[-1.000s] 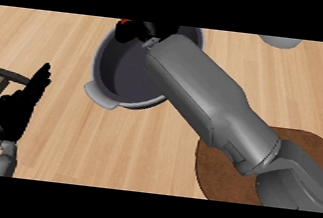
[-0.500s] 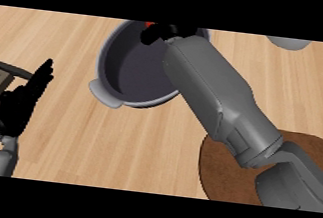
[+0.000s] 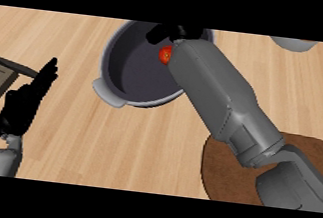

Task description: Pick the tomato from the cutting board and place it in the pot

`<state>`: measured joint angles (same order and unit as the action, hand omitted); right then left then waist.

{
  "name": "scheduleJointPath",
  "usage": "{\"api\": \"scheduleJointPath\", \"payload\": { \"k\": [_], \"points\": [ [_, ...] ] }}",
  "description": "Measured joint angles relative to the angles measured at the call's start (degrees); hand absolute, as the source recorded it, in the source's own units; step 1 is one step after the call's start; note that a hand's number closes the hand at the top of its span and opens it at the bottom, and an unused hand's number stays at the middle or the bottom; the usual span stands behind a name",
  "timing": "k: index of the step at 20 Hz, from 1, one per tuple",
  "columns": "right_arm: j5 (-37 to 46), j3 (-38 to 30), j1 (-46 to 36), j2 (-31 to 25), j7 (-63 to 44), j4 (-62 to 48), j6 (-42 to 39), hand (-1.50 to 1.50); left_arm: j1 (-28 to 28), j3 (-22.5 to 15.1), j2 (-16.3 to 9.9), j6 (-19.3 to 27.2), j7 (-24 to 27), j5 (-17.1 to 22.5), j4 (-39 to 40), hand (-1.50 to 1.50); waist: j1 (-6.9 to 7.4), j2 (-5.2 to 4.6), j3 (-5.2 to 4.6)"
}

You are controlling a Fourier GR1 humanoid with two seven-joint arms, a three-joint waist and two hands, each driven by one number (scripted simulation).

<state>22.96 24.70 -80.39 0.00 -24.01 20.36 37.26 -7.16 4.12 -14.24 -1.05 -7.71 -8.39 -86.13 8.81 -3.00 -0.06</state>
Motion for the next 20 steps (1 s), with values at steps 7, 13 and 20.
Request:
{"api": "scheduleJointPath", "payload": {
  "k": [7,13,20],
  "points": [
    [-7.58,-6.82,0.57,0.00,9.09,6.06,10.58,-1.50,1.15,-0.21,0.31,0.12,0.62,-0.27,-0.02,0.00,-0.44,0.40,0.07],
    [-16.78,-10.54,2.58,0.00,16.61,8.35,8.87,-1.50,1.69,0.94,0.19,0.50,1.17,-0.05,1.15,0.00,-2.17,1.07,0.03],
    [-26.62,-10.38,8.06,0.00,25.20,12.22,5.41,-1.50,4.72,2.79,-0.68,0.30,-0.03,0.75,-1.23,0.00,-4.86,2.17,0.05]
  ]
}}
